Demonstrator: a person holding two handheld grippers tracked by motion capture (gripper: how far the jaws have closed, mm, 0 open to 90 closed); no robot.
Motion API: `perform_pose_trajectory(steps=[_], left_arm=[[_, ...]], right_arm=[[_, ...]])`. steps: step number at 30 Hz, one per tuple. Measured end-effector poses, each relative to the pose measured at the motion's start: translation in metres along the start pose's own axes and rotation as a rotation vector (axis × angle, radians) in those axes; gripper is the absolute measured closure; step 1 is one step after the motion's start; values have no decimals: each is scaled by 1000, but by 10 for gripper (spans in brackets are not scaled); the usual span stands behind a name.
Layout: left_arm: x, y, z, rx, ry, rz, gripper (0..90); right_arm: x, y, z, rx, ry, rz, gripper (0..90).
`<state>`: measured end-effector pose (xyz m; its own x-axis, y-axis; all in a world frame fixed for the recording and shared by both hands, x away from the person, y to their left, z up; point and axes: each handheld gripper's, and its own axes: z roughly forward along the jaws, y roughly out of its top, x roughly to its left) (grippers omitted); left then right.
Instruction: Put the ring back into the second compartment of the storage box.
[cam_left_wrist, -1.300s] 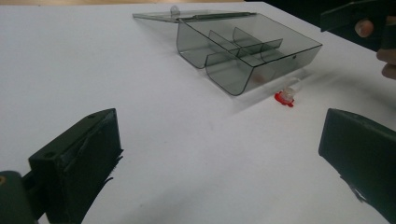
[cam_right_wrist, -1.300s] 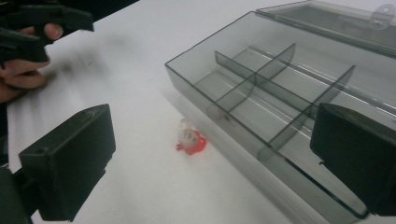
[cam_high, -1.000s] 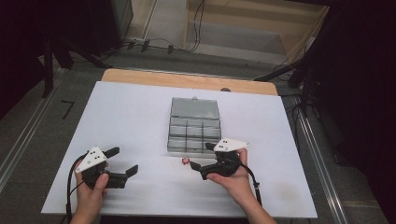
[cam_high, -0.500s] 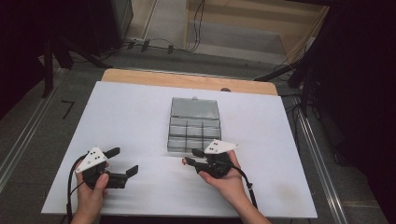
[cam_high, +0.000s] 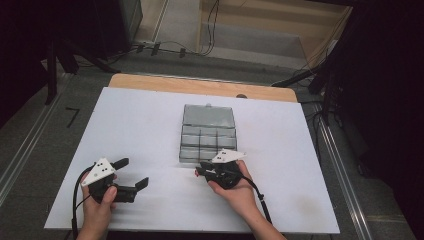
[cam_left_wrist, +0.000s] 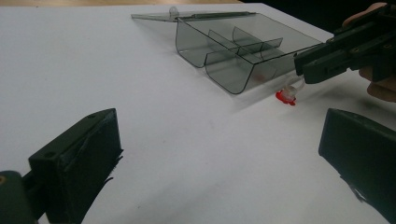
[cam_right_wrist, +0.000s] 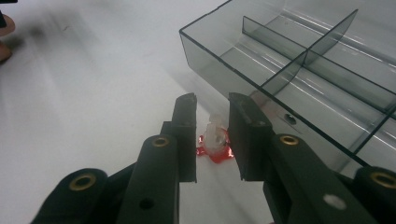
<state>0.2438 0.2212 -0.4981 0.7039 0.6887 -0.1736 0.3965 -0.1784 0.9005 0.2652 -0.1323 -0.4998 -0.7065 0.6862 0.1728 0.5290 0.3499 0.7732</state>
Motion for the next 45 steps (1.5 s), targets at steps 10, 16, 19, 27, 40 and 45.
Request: perform_pose_trajectory(steps=[10,16,19,27,40,45], left_arm=[[0,0,0,1,0,0,0],[0,0,0,5,0,1,0],[1,0,0,5,-3,-1,0],[1,0,0,2,-5,-5,0],[1,0,0,0,-8,-10,0],[1,0,0,-2,-7,-11,0]], right_arm=[[3,-1,10,12,-3,-4,777],[2,-2,12,21,-11,-13,806],[1,-2,13,20,-13,-14,833],[2,-1,9,16,-4,-24,845],[6,12,-2,-13,34,-31,845],[7,16,-5,-18,40,-34,845]])
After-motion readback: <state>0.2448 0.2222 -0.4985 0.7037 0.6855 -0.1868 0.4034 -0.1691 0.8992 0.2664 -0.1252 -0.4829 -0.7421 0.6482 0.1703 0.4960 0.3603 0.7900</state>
